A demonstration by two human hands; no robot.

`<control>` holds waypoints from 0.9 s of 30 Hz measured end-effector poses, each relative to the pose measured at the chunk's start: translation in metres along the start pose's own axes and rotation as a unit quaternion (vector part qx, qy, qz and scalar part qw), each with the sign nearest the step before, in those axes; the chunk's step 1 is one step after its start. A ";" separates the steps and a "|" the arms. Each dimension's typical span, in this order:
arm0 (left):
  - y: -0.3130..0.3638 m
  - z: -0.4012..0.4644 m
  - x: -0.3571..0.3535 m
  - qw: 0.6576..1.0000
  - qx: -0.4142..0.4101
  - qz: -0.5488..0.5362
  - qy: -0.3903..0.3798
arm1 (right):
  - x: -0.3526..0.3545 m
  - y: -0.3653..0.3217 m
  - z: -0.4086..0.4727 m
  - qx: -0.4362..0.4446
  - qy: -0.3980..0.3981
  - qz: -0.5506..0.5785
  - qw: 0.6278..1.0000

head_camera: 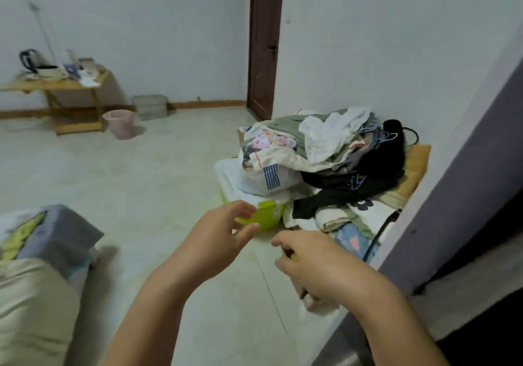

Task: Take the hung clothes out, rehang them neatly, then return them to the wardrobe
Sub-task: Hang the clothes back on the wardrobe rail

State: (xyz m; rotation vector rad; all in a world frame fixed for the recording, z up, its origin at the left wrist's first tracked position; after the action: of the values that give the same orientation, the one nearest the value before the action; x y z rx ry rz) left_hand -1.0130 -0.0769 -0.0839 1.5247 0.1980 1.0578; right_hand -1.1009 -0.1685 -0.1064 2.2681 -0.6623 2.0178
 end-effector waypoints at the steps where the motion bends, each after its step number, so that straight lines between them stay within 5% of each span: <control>1: -0.010 -0.003 0.014 1.000 0.013 0.003 0.026 | -0.001 -0.009 0.009 0.016 -0.002 -0.014 1.000; 13: -0.135 -0.140 0.164 0.933 0.227 0.084 0.267 | -0.057 -0.170 0.077 0.223 -0.051 -0.108 0.967; 27: -0.250 -0.322 0.356 0.850 0.355 0.096 0.378 | -0.145 -0.446 0.095 0.340 -0.079 -0.132 0.928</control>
State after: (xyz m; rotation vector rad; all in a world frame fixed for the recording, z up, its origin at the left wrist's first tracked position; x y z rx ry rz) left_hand -0.9277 0.4513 -0.1615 1.6946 1.1076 1.8535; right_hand -0.8727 0.2496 -0.1475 2.6818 0.4147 2.1631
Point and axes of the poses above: each hand's wrist, its own z-axis towards the middle knuckle, its own x-axis out of the back of the hand, y = z × x, the point moved 9 cm from there along z, towards the middle knuckle, and after that the axes turned 12 degrees about -z, right-handed, at the moved point
